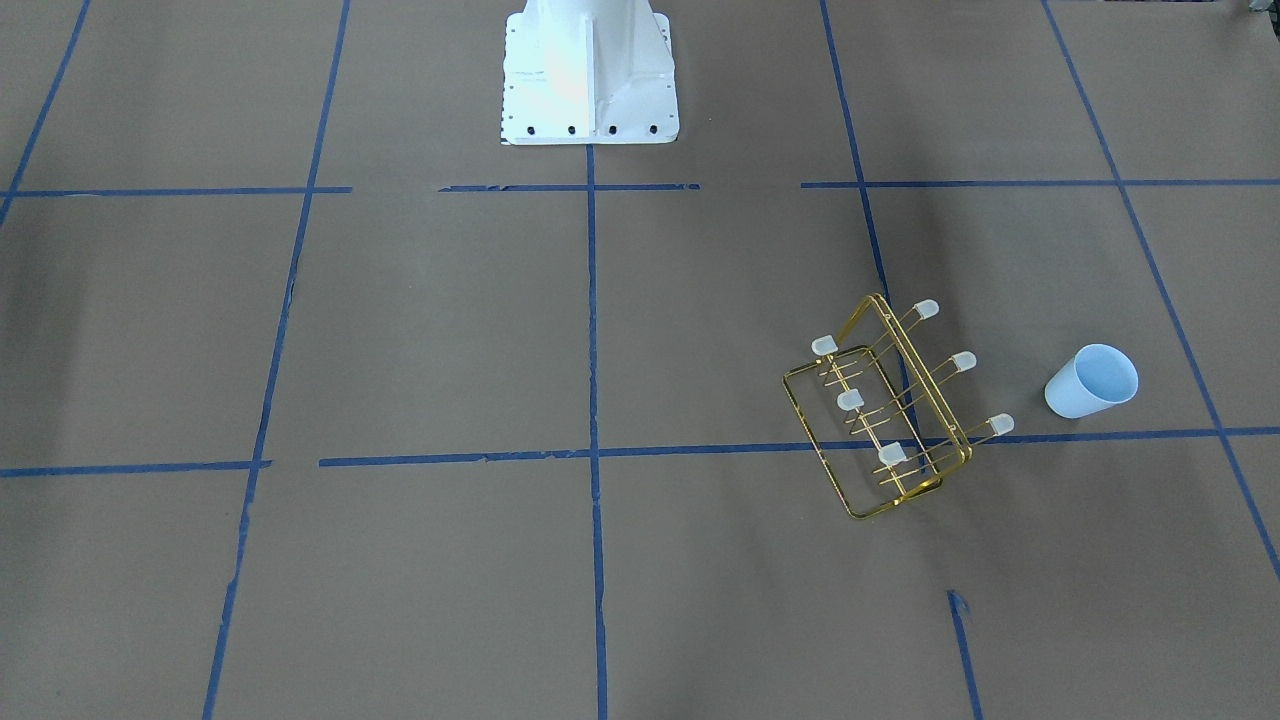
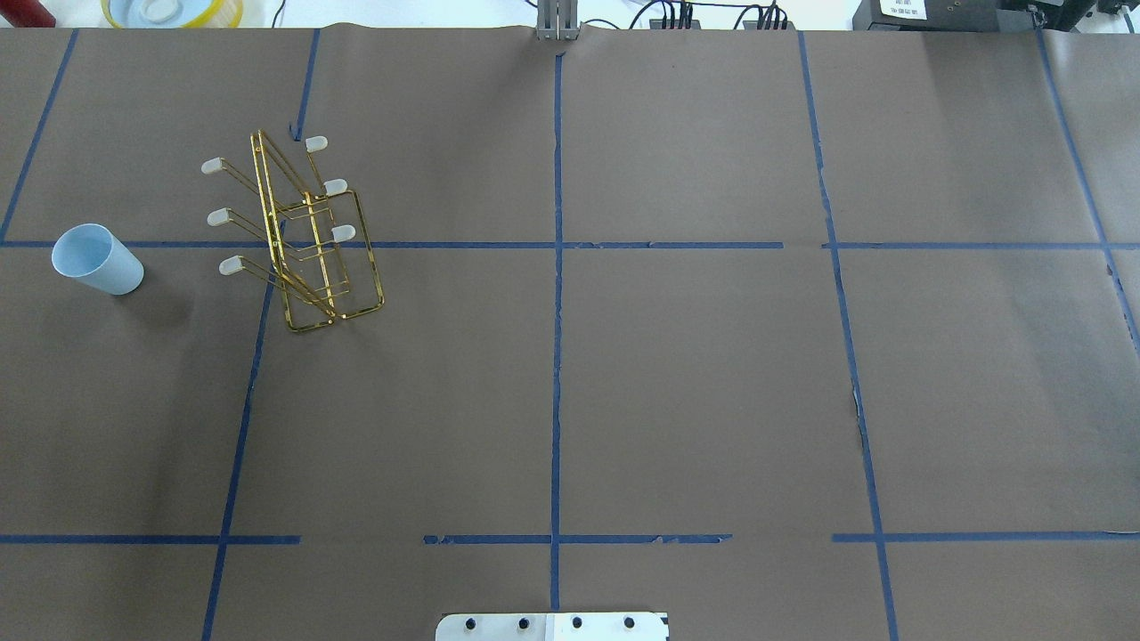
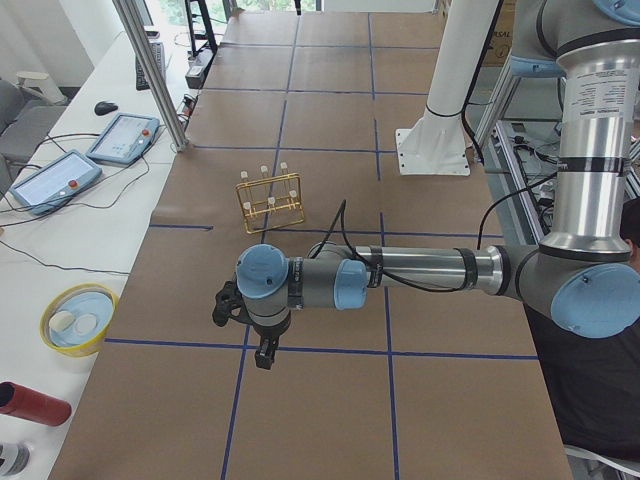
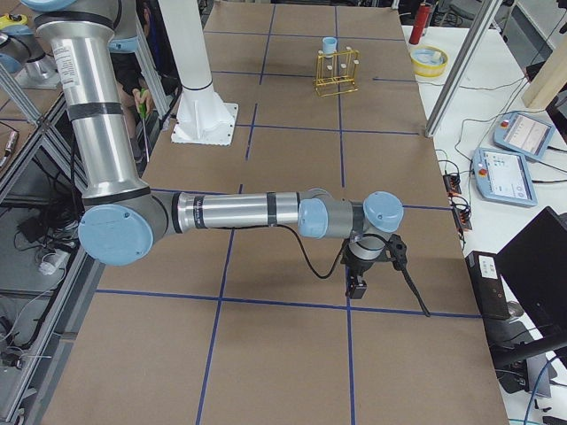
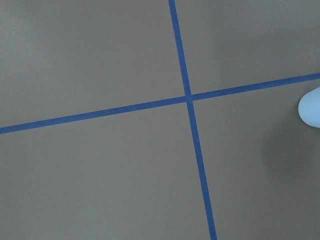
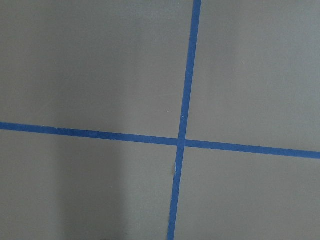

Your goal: Hang cup on cup holder

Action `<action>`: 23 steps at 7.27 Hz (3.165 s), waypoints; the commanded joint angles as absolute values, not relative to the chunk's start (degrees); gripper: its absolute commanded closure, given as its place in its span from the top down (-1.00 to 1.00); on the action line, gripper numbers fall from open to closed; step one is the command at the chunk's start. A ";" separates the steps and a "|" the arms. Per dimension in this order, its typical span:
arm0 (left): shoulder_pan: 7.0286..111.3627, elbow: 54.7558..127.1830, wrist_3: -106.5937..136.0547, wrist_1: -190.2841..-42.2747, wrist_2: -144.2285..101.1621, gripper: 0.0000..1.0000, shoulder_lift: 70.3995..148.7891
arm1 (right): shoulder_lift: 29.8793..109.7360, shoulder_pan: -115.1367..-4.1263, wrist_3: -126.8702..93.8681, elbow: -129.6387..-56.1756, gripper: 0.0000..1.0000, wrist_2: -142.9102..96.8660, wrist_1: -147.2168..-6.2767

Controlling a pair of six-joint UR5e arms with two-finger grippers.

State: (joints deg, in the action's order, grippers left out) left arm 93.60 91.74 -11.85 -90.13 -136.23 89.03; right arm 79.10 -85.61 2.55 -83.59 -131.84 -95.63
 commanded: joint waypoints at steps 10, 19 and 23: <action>93.43 90.17 -4.40 -96.33 -136.41 1.00 89.56 | 79.10 -85.61 2.55 -83.58 1.00 -131.84 -95.62; 80.35 95.88 24.87 -110.57 -136.49 1.00 91.76 | 79.10 -85.61 2.55 -83.58 1.00 -131.84 -95.62; 76.91 96.76 30.24 -110.65 -136.40 1.00 94.57 | 79.10 -85.61 2.55 -83.58 1.00 -131.84 -95.62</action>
State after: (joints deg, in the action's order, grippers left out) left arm 77.29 96.29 29.85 -110.59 -136.26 93.97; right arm 79.10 -85.61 2.55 -83.59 -131.84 -95.62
